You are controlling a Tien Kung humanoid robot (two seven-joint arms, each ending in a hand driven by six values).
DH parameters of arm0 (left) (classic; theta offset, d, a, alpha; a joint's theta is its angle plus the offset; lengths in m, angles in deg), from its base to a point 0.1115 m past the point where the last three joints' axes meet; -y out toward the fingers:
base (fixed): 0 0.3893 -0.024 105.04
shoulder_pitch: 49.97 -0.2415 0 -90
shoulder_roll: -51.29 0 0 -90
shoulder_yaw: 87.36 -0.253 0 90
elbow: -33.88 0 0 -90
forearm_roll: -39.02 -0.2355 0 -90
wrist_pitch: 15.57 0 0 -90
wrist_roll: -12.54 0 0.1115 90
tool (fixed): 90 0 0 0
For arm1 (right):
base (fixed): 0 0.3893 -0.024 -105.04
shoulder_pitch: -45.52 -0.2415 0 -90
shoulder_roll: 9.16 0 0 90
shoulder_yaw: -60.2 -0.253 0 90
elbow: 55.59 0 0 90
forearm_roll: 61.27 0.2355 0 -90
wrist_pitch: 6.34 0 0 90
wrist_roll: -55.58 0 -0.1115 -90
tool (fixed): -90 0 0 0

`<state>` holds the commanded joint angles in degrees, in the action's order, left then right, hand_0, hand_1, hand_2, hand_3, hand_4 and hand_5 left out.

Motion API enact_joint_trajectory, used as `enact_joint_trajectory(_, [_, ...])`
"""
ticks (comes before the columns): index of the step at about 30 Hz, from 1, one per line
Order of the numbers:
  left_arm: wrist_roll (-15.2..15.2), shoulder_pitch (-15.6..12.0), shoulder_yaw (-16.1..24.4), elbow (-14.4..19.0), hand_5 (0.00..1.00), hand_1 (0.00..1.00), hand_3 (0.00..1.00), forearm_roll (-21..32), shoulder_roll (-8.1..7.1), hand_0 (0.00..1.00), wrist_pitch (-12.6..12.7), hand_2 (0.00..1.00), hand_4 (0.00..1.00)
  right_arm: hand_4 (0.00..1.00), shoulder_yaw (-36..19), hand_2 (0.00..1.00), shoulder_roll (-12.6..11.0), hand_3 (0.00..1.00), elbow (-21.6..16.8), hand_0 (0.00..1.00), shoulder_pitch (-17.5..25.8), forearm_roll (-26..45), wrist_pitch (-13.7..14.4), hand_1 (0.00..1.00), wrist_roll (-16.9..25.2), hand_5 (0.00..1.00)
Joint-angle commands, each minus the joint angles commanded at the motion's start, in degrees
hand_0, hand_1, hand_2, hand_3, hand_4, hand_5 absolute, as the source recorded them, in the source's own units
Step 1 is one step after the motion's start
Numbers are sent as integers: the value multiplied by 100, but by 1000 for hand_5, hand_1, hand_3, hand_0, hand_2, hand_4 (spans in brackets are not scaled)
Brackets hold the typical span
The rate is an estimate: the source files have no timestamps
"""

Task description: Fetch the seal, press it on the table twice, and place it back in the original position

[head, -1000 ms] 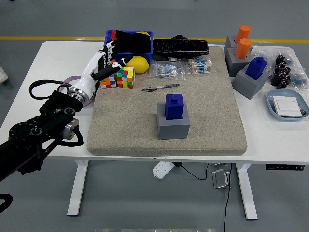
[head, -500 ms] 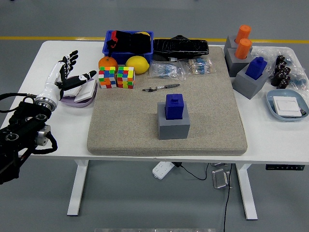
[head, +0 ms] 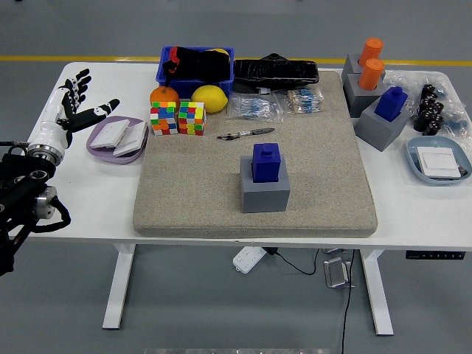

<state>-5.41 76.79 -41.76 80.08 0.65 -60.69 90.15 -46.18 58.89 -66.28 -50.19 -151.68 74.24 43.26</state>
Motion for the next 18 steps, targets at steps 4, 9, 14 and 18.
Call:
enact_joint_trajectory(4, [-9,-34,124,52,104,934,911,-39,-40,949,11,914,875,850,30,725,-11,752,7,880,-30,4,-5,743,-3,543])
enact_joint_trajectory(9, [-12,-41,267,65,100,933,910,-70,-99,947,20,909,871,850,248,727,-71,752,-23,880,-108,141,-5,743,-1,543])
enact_joint_trajectory(14, [20,-46,323,94,98,931,910,-97,-164,946,12,908,870,848,317,726,-122,753,-32,880,-113,161,-5,743,-4,542])
enact_joint_trajectory(18, [27,-27,338,100,98,931,910,-102,-198,946,14,908,870,848,346,726,-132,753,-25,880,-126,156,-7,743,-5,542])
